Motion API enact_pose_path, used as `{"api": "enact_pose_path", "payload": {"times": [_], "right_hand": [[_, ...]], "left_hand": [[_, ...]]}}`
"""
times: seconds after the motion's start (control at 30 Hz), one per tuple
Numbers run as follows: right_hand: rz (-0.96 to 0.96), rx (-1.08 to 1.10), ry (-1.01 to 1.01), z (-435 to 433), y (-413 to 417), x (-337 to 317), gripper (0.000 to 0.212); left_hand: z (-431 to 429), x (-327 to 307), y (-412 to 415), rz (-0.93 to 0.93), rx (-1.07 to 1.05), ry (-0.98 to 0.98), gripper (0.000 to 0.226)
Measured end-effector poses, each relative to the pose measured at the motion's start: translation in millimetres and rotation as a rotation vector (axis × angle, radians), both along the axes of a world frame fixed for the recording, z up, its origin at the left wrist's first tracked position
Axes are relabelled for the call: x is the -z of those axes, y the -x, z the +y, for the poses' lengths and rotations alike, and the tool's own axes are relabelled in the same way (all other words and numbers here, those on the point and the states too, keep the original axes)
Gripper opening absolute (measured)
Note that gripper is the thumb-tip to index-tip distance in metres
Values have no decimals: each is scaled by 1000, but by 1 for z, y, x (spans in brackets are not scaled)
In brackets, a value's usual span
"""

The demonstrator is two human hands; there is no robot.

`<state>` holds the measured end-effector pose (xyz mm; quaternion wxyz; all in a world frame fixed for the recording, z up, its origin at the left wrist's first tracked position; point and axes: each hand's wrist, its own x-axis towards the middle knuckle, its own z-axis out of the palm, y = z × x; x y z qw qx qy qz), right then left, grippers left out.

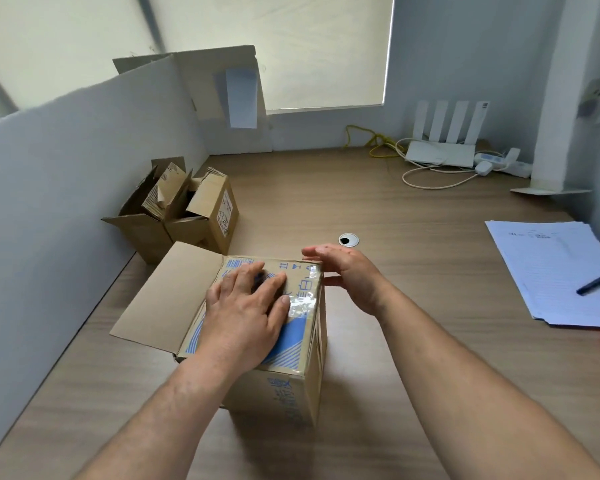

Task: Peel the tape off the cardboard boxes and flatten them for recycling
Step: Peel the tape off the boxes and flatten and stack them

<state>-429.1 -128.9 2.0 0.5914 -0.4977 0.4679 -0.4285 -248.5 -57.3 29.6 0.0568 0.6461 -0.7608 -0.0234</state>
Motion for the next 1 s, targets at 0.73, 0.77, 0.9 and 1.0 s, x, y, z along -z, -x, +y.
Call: {"api": "enact_pose_path", "payload": {"times": [0.73, 0.77, 0.9, 1.0], "right_hand": [[121, -153, 33, -21, 14, -24, 20], [108, -132, 46, -20, 14, -25, 20], [179, -7, 142, -18, 10, -23, 18], [224, 179, 206, -14, 4, -14, 19]], "left_hand": [[-14, -29, -41, -54, 432, -501, 118], [-15, -27, -41, -40, 433, -474, 118], [-16, -23, -41, 67, 384, -389, 119], [-24, -19, -38, 110, 286, -308, 129]]}}
